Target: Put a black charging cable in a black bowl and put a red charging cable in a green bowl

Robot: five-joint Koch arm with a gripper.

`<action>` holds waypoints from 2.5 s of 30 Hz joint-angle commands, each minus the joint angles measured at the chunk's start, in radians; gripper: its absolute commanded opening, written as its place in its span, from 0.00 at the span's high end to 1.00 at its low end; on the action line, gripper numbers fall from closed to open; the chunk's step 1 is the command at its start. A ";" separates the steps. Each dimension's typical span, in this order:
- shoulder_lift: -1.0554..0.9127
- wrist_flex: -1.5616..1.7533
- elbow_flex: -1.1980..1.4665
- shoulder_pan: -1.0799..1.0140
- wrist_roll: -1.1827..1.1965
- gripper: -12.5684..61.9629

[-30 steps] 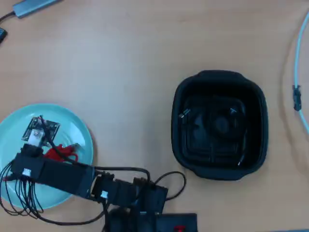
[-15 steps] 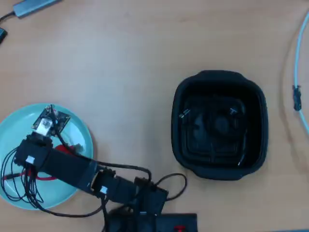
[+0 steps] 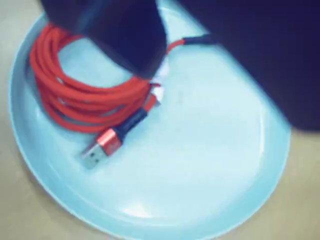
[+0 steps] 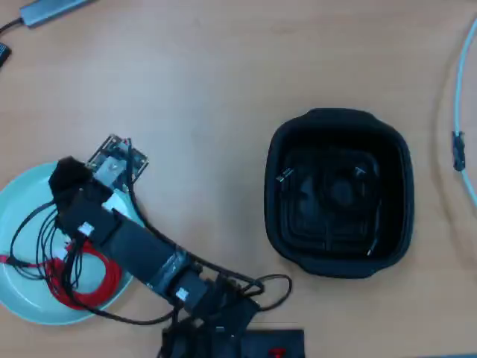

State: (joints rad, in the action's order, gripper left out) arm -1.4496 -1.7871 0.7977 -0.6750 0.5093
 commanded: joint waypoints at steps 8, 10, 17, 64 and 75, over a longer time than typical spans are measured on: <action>0.064 -0.057 -0.075 -0.262 0.025 0.24; 0.117 -0.057 -0.066 -0.333 0.023 0.27; 0.330 0.032 -0.161 -0.525 -0.213 0.38; -0.923 1.732 2.269 -1.048 -0.600 0.37; -0.919 1.723 2.358 -1.031 -0.600 0.38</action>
State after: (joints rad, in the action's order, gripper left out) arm -2.2826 0.0537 3.1293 -1.7058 -0.1043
